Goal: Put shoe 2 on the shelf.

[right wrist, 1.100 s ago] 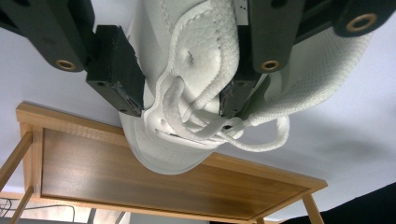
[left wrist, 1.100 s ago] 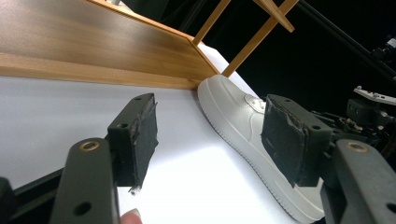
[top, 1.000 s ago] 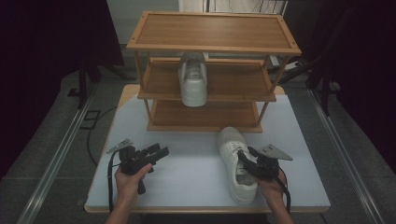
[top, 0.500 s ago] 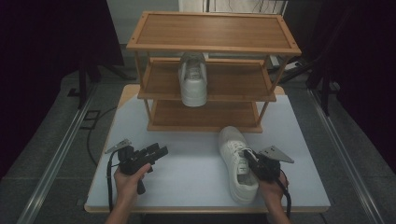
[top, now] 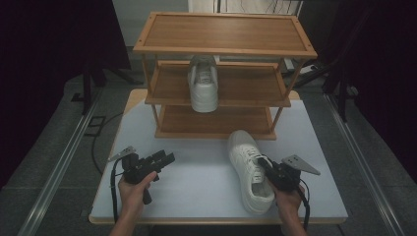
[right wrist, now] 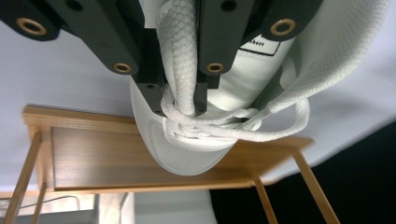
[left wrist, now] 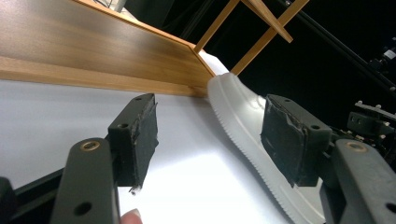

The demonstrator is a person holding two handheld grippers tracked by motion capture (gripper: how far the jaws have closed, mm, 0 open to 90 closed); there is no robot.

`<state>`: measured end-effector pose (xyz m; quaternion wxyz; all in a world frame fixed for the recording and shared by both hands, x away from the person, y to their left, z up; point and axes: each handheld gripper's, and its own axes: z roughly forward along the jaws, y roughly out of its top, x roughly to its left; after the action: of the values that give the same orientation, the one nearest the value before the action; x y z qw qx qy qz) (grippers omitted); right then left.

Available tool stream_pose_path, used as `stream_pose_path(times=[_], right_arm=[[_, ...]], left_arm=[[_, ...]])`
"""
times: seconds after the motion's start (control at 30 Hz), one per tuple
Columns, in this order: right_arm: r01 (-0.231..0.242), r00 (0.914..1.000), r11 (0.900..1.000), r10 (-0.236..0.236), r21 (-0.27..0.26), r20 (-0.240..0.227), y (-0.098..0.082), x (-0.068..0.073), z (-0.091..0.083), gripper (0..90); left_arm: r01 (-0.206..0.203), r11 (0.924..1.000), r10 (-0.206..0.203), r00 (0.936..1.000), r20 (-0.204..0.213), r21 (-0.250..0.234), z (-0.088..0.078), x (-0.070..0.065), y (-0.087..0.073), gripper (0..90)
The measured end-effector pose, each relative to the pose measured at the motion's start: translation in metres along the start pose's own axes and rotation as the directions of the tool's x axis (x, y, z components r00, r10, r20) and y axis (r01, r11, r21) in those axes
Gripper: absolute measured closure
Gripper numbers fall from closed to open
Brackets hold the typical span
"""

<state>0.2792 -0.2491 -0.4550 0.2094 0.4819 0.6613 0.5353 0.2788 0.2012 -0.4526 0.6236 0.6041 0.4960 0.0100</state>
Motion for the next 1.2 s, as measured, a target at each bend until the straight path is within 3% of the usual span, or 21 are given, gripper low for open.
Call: stream_pose_path(times=[0.13, 0.43, 0.53, 0.7, 0.9, 1.0, 1.1, 1.2], right_arm=[[-0.126, 0.9896, 0.991, 0.123, -0.046, -0.075, 0.001, -0.008, -0.005, 83.0], [-0.255, 0.9567, 0.962, 0.236, -0.098, -0.171, 0.006, -0.008, -0.014, 83.0], [-0.268, 0.9513, 0.956, 0.243, -0.117, -0.189, 0.009, -0.006, -0.018, 82.9], [-0.25, 0.9511, 0.957, 0.215, -0.146, -0.222, 0.02, -0.002, -0.024, 82.9], [-0.301, 0.9348, 0.936, 0.252, -0.183, -0.251, 0.035, 0.0, -0.037, 82.9], [-0.3, 0.9368, 0.93, 0.244, -0.215, -0.251, 0.046, 0.003, -0.043, 82.9], [-0.312, 0.9331, 0.92, 0.25, -0.236, -0.259, 0.057, 0.006, -0.045, 82.9], [-0.31, 0.9328, 0.918, 0.244, -0.247, -0.266, 0.069, 0.006, -0.042, 82.9]], left_arm=[[-0.018, 0.9998, 0.018, 0.9997, -0.015, -0.003, -0.001, -0.002, 0.001, 35.9], [-0.018, 0.9998, 0.018, 0.9997, -0.019, -0.006, -0.002, -0.001, 0.001, 36.0], [-0.022, 0.9997, 0.022, 0.9995, -0.022, -0.008, -0.003, -0.002, 0.002, 36.0], [-0.027, 0.9996, 0.027, 0.9994, -0.023, -0.012, -0.004, -0.003, 0.002, 36.0], [-0.027, 0.9995, 0.027, 0.9994, -0.021, -0.018, -0.005, -0.004, 0.003, 36.0], [-0.025, 0.9994, 0.025, 0.9996, -0.017, -0.024, -0.007, -0.005, 0.004, 36.0], [-0.028, 0.9992, 0.028, 0.9995, -0.011, -0.029, -0.009, -0.007, 0.005, 36.0], [-0.021, 0.9992, 0.02, 0.9998, -0.004, -0.034, -0.01, -0.007, 0.006, 36.0]])
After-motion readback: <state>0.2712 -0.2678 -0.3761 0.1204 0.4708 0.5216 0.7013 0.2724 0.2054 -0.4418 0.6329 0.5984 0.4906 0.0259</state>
